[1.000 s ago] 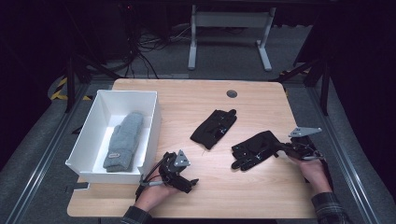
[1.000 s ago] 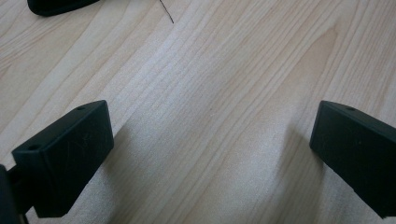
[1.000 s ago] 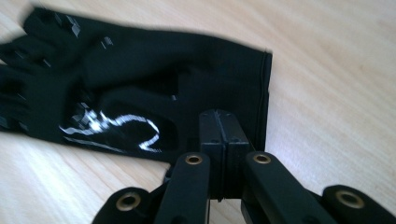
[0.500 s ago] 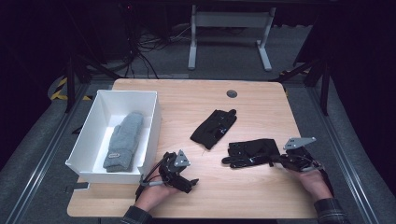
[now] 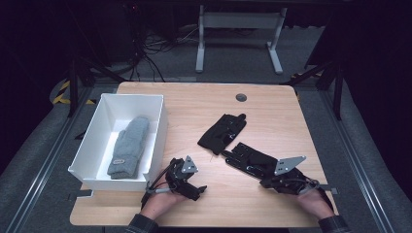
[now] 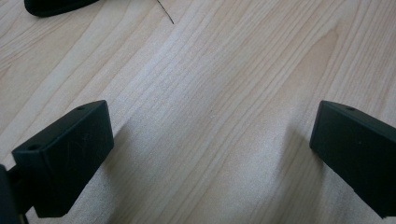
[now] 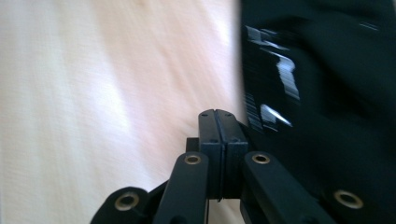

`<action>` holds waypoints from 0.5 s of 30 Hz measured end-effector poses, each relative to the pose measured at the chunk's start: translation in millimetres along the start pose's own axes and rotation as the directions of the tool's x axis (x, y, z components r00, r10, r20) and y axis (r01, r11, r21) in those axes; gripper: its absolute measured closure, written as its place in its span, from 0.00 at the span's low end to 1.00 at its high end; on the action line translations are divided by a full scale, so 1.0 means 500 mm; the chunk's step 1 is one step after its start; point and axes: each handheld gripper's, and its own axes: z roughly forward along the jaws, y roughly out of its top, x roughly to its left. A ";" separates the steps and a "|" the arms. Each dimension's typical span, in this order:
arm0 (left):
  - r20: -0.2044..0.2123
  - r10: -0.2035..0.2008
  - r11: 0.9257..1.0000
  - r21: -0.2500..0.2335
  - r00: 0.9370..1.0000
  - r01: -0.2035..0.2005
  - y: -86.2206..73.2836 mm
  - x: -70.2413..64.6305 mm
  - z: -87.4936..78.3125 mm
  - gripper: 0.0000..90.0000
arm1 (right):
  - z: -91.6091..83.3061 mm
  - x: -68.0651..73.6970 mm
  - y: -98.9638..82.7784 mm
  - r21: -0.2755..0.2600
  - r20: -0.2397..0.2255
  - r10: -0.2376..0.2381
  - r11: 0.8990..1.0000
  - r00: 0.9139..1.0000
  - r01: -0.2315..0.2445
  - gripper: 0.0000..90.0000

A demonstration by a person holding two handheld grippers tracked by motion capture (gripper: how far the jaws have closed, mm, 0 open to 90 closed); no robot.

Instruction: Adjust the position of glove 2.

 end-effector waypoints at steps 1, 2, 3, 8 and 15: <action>0.000 0.000 1.000 0.000 1.000 0.000 0.000 0.000 0.000 0.00 | 0.005 0.007 0.006 0.003 -0.009 -0.017 1.000 1.000 0.018 1.00; 0.000 0.000 1.000 0.000 1.000 0.000 0.000 0.000 0.000 0.00 | 0.008 0.016 0.014 0.002 -0.009 -0.036 0.999 0.999 0.036 1.00; -0.001 0.000 1.000 0.000 1.000 0.000 0.000 0.000 0.000 0.00 | 0.007 0.017 0.019 -0.009 -0.004 -0.037 0.999 0.999 0.037 1.00; -0.002 -0.002 1.000 -0.001 1.000 0.002 0.000 0.000 0.000 0.00 | -0.018 -0.031 0.033 -0.069 0.076 0.002 0.998 0.997 0.003 1.00; -0.002 -0.003 1.000 -0.001 1.000 0.003 0.001 -0.001 0.001 0.00 | -0.029 -0.116 0.037 -0.089 0.193 0.074 0.994 0.978 -0.058 1.00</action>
